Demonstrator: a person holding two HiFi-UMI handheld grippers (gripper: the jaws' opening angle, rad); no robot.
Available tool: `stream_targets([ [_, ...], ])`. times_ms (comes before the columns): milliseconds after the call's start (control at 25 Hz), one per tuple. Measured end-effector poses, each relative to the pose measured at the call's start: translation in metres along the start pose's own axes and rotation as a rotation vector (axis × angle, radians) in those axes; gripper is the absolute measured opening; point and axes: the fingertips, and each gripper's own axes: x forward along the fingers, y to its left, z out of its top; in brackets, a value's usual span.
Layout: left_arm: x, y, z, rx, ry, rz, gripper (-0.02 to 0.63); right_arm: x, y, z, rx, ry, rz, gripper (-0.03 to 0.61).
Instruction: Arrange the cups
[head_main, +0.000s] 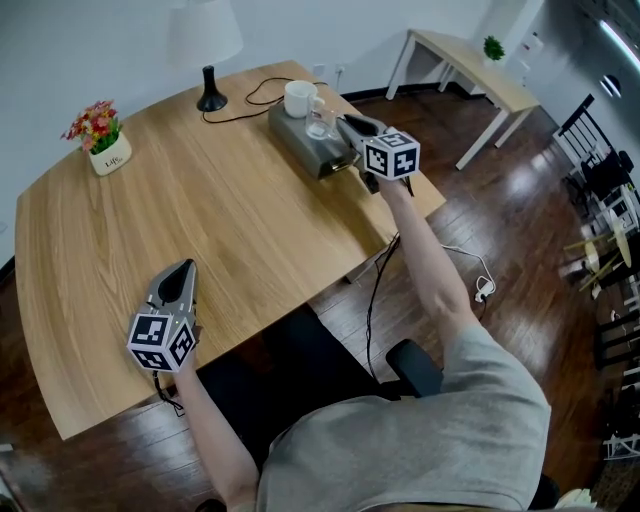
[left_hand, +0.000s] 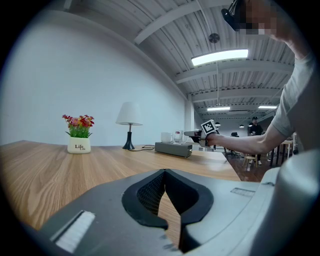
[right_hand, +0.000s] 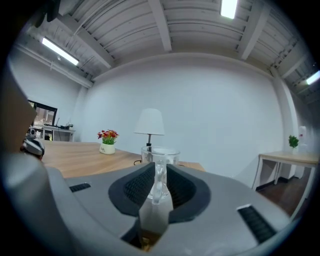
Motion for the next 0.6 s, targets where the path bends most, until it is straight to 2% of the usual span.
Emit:
stream_targets([
  [160,0.000,0.000,0.000,0.002,0.001,0.002,0.003,-0.016,0.000,0.009,-0.014,-0.017,-0.012,0.087],
  [240,0.001,0.000,0.001,0.004,0.001,0.000,0.003,-0.033,0.013,0.020,-0.002,-0.061,0.006,0.086],
  [400,0.004,0.000,0.003,0.010,-0.002,-0.004,0.003,-0.072,0.091,0.037,0.040,-0.183,0.180,0.084],
  [520,0.003,0.002,0.004,0.007,-0.009,0.001,0.003,-0.092,0.167,0.032,0.091,-0.239,0.329,0.082],
  [600,0.000,0.004,0.005,-0.026,-0.024,0.001,0.005,-0.100,0.205,0.025,0.117,-0.275,0.394,0.081],
])
